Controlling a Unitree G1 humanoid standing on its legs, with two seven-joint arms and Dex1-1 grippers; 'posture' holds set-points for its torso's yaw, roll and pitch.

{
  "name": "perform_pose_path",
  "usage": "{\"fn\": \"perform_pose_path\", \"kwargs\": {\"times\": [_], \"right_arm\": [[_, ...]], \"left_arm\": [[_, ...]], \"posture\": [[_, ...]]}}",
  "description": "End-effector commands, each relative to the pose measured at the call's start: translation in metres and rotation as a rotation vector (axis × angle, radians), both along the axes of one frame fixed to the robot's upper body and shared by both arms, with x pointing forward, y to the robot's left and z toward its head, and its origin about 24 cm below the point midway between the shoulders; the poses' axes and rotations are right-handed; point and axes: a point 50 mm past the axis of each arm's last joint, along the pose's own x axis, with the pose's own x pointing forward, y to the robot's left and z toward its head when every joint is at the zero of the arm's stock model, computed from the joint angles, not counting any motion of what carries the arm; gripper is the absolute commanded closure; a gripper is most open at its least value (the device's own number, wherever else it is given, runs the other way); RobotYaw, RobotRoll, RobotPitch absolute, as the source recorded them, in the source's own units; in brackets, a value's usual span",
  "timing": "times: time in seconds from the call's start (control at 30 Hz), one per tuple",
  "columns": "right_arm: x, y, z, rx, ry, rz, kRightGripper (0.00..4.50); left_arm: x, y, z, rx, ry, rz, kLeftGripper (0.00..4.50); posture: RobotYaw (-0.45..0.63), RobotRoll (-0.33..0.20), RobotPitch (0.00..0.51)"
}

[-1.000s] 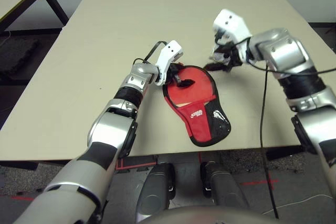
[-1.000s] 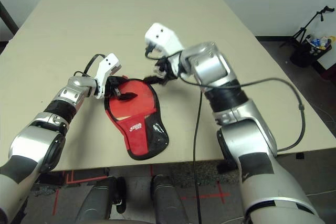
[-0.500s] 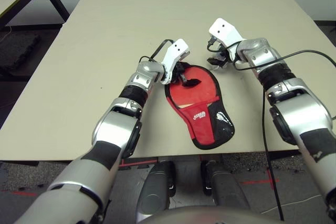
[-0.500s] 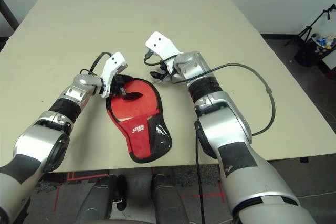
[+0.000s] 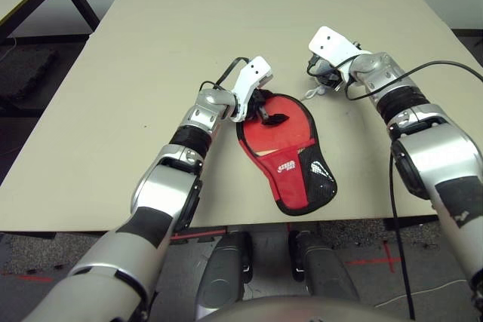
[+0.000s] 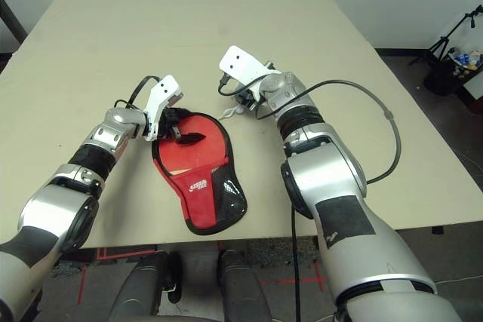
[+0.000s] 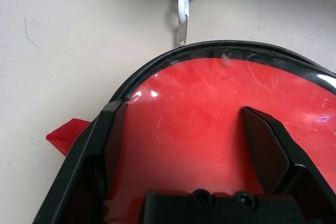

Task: Store the ping-pong paddle in its case and zip it.

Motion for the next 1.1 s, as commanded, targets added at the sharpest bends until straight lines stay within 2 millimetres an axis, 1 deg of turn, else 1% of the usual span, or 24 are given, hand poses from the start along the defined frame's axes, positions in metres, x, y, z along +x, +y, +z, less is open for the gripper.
{"fn": "perform_pose_path", "kwargs": {"times": [0.03,0.07,0.1,0.13,0.2,0.4,0.43,0.6,0.73,0.77,0.83,0.9,1.0,1.1], "right_arm": [[-0.001,-0.004,-0.006,0.000,0.044,-0.044,1.07],[-0.001,-0.004,-0.007,0.002,0.055,-0.048,1.34],[-0.002,-0.005,-0.008,0.001,0.063,-0.059,1.77],[-0.002,-0.006,-0.008,-0.006,0.065,-0.060,2.03],[-0.002,-0.010,-0.008,-0.024,0.068,-0.070,2.75],[-0.004,-0.025,-0.006,-0.087,0.089,-0.097,4.42],[-0.005,-0.027,-0.007,-0.099,0.099,-0.097,4.48],[-0.011,-0.043,-0.008,-0.160,0.191,-0.071,4.48],[-0.025,-0.053,-0.009,-0.190,0.262,-0.032,4.48],[-0.031,-0.055,-0.009,-0.195,0.281,-0.017,4.48],[-0.052,-0.056,-0.010,-0.196,0.343,0.026,4.48],[-0.075,-0.057,-0.010,-0.210,0.392,0.064,4.48],[-0.111,-0.052,-0.010,-0.205,0.487,0.139,4.48],[-0.135,-0.046,-0.007,-0.203,0.534,0.184,4.48]], "left_arm": [[-0.008,0.000,-0.024,0.049,0.088,0.000,0.00],[-0.008,0.000,-0.024,0.048,0.089,-0.001,0.00],[-0.008,0.000,-0.024,0.048,0.089,-0.001,0.00],[-0.008,0.000,-0.024,0.048,0.089,-0.001,0.00],[-0.008,0.000,-0.024,0.047,0.090,-0.001,0.00],[-0.008,-0.001,-0.024,0.047,0.089,-0.006,0.00],[-0.008,-0.002,-0.023,0.047,0.089,-0.007,0.00],[-0.008,-0.002,-0.023,0.050,0.087,-0.007,0.00],[-0.008,-0.002,-0.023,0.051,0.088,-0.009,0.00],[-0.008,-0.002,-0.023,0.052,0.088,-0.009,0.00],[-0.008,-0.003,-0.024,0.054,0.091,-0.012,0.00],[-0.009,-0.003,-0.025,0.056,0.093,-0.016,0.00],[-0.009,-0.006,-0.026,0.058,0.096,-0.022,0.00],[-0.009,-0.009,-0.027,0.058,0.098,-0.030,0.00]], "posture": [[0.00,0.000,0.147],[0.00,0.000,0.147],[0.00,0.000,0.147],[-0.01,0.000,0.148],[-0.01,0.000,0.149],[-0.01,0.000,0.152],[-0.02,0.000,0.152],[-0.02,0.000,0.157],[-0.04,0.000,0.161],[-0.04,0.000,0.161],[-0.05,0.000,0.162],[-0.07,0.000,0.167],[-0.09,0.000,0.169],[-0.11,0.000,0.172]]}}
